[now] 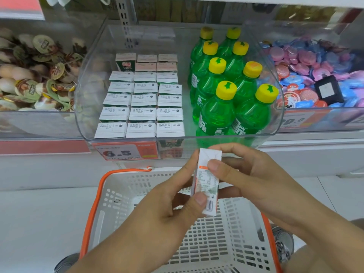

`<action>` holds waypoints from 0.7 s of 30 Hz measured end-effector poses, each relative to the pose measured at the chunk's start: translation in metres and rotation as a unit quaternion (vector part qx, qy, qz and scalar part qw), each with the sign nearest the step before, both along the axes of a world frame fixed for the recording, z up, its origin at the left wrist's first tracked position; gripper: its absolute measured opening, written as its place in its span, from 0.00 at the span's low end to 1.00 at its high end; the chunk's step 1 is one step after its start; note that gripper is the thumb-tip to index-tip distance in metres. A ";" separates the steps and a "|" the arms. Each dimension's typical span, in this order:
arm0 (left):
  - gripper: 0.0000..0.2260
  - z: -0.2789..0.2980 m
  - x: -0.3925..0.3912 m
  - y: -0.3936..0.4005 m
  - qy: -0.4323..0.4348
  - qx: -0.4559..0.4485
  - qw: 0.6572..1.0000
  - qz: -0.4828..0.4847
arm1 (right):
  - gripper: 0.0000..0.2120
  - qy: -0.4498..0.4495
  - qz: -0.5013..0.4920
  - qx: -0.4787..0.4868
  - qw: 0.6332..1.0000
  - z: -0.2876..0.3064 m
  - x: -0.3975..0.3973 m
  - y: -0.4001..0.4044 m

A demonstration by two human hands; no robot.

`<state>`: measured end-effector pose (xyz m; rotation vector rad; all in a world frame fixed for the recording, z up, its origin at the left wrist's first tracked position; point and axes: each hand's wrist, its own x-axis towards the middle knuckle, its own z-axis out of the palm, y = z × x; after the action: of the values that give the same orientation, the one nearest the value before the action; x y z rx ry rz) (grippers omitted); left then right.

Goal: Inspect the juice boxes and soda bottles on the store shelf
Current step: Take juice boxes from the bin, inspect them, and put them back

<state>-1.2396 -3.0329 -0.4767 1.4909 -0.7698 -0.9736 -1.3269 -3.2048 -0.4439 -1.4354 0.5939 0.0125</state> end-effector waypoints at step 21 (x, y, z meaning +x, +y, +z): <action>0.27 0.000 0.001 0.000 -0.017 0.018 1.000 -0.014 | 0.32 0.036 0.027 -0.048 0.998 0.002 -0.003 -0.008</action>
<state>-1.2386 -3.0332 -0.4770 1.5347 -0.8031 -0.9903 -1.3295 -3.2131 -0.4416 -1.5485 0.6212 0.0786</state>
